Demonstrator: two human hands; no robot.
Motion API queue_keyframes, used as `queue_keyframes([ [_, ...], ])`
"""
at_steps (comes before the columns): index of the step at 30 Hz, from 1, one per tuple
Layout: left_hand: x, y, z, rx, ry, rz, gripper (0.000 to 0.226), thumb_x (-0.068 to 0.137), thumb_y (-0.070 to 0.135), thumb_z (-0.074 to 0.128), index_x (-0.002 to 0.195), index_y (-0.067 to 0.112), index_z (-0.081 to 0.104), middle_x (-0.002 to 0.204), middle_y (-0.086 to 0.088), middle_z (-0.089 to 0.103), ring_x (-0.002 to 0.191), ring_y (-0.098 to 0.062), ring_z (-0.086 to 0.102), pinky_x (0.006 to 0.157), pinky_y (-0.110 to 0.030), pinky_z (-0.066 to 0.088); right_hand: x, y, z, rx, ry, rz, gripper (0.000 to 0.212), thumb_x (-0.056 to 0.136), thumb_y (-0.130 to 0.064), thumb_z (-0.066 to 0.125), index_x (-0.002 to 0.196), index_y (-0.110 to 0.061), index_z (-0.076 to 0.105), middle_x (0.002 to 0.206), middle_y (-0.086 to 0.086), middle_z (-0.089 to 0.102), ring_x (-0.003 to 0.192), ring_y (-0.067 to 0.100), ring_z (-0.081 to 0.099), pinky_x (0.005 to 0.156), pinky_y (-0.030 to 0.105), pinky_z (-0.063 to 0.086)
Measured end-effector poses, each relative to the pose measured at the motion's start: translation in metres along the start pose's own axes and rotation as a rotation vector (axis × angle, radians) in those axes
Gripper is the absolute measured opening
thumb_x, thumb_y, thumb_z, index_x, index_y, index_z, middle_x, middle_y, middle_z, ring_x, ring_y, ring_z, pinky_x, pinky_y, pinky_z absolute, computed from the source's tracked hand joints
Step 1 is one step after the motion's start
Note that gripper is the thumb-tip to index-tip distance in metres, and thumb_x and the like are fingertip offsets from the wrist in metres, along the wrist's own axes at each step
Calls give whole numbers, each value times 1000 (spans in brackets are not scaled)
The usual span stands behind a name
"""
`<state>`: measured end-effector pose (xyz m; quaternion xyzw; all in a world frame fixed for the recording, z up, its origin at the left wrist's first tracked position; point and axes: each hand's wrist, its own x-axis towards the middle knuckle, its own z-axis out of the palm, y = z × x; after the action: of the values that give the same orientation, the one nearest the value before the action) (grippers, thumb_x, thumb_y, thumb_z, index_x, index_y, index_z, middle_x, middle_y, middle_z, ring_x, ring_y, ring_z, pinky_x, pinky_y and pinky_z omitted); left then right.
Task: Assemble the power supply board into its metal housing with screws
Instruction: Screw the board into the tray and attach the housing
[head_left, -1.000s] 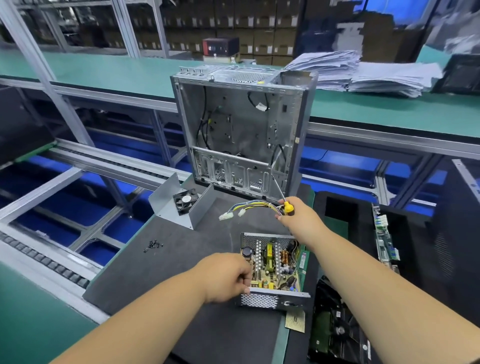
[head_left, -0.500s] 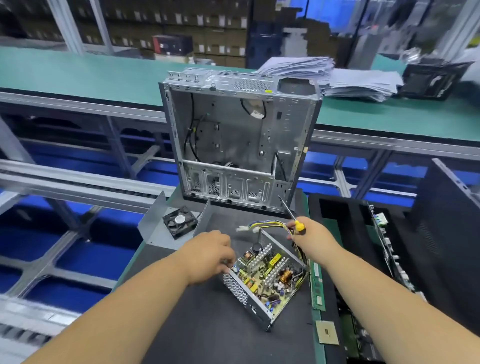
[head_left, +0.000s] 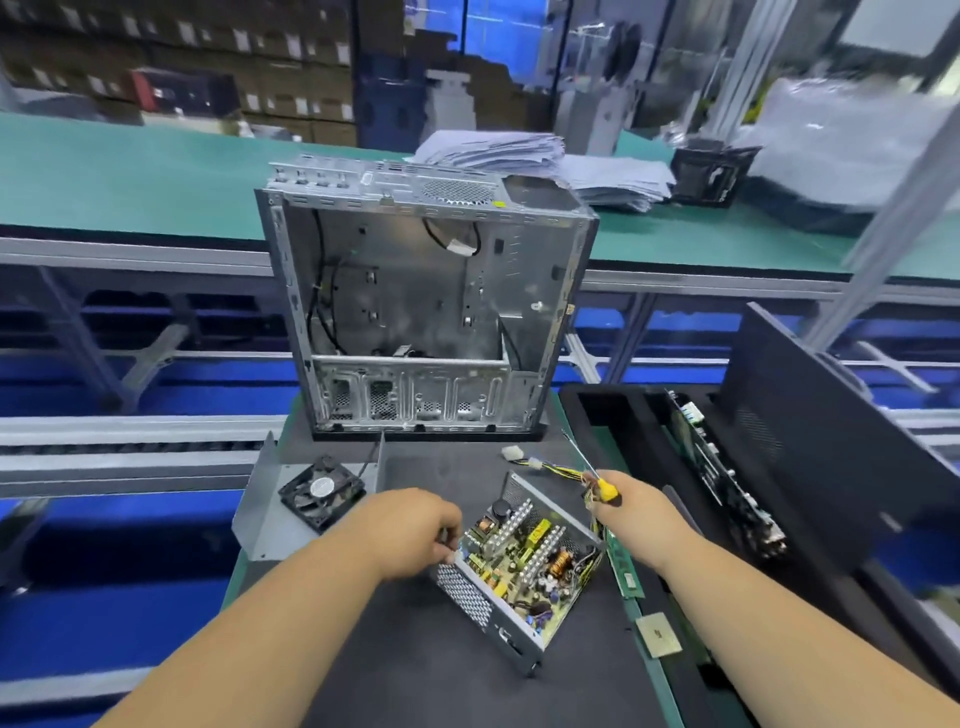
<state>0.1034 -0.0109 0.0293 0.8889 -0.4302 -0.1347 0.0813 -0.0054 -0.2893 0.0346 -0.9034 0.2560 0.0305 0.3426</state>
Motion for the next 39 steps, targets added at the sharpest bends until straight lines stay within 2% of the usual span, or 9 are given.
queue_keyframes([
  [3,-7,5,3,-61,8,-42,19,89,44,62,108,38,63,89,20,57,91,-6,55,73,-24,41,-7,6,0,-25,14,15,18,96,-30,57,111,-36,63,95,-5,70,71,13,59,60,26,43],
  [7,-20,25,12,-141,116,-185,27,91,50,56,116,42,59,94,15,61,100,-11,60,77,-26,46,-14,13,1,-8,-22,-29,11,92,-30,63,89,-23,71,89,-1,70,83,16,61,72,30,46],
  [12,-36,61,35,-264,219,-353,27,91,47,55,117,42,59,81,11,58,93,-11,61,73,-27,46,-16,19,7,-10,-17,-69,16,84,-31,70,69,-27,65,71,-8,65,66,9,56,50,20,38],
  [18,-49,95,46,-368,252,-462,32,90,33,60,122,33,59,90,13,61,82,-4,58,80,-26,50,-16,28,10,-18,-35,-100,18,81,-29,74,67,-27,62,70,-9,64,67,12,58,58,26,40],
  [21,-54,107,50,-323,279,-510,42,89,36,60,130,32,53,107,11,58,95,-9,58,87,-29,49,-23,35,11,-22,-43,-125,16,80,-28,73,68,-25,63,70,-8,64,66,10,58,55,24,40],
  [24,-62,120,57,-346,300,-556,55,87,39,62,139,32,44,128,7,55,114,-12,56,94,-30,47,-34,42,11,26,-70,-150,13,80,-29,73,74,-20,67,75,-5,67,73,15,61,65,29,48],
  [30,-68,138,67,-497,340,-545,74,79,51,69,144,40,35,140,6,48,125,-13,50,101,-33,43,-58,51,1,157,-196,-162,43,75,-45,80,110,-25,67,106,-7,67,97,17,63,71,25,45],
  [33,-67,140,68,-572,334,-521,78,77,41,73,142,46,30,141,8,46,125,-12,49,94,-28,41,-64,53,-3,154,-234,-179,29,76,-40,79,101,-34,67,96,-11,65,82,8,61,61,17,41],
  [39,-65,118,76,-677,331,-433,91,72,23,72,142,54,23,144,19,42,129,0,41,94,-18,35,-67,55,-8,102,-232,-191,19,84,-28,71,102,-34,69,97,-8,66,86,17,65,66,23,49],
])
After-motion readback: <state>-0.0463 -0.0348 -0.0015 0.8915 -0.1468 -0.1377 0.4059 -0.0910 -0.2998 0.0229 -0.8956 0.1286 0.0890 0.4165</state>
